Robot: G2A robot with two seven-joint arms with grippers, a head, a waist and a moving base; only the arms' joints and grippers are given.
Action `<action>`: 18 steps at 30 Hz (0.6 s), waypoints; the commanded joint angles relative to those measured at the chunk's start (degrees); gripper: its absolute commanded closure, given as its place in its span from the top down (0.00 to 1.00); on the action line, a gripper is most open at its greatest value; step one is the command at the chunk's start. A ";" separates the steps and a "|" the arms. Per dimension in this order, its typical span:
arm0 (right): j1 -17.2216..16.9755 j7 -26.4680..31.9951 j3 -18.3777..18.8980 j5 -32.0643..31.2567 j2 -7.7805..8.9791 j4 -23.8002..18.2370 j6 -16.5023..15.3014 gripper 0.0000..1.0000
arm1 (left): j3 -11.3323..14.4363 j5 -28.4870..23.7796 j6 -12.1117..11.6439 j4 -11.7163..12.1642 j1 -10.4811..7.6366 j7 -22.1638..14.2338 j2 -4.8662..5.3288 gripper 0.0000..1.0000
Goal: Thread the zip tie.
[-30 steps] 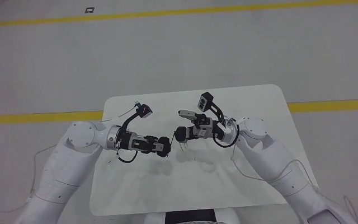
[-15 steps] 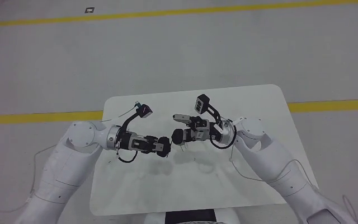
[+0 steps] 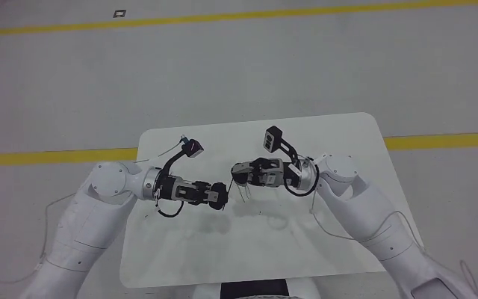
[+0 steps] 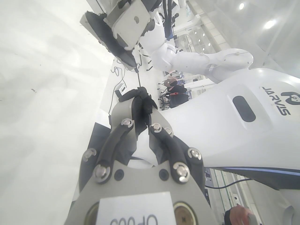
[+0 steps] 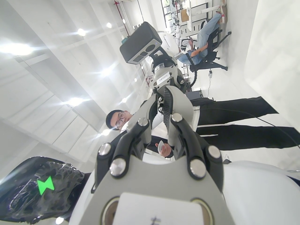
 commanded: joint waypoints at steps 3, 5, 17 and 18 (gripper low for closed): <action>-0.06 0.80 0.22 -0.06 0.11 -0.04 0.52 0.15 | 0.00 0.00 0.00 0.00 0.00 0.00 0.00 0.00; -0.09 0.99 0.31 -0.02 0.14 -0.05 0.73 0.18 | 0.00 0.00 0.00 0.00 0.00 0.00 0.00 0.00; -0.12 1.16 0.09 1.07 0.03 0.08 0.85 0.06 | 0.00 0.00 0.00 0.00 0.00 0.00 0.00 0.00; -0.08 1.13 0.03 1.11 0.01 0.10 0.84 0.05 | 0.00 0.00 0.00 0.00 0.00 0.00 0.00 0.00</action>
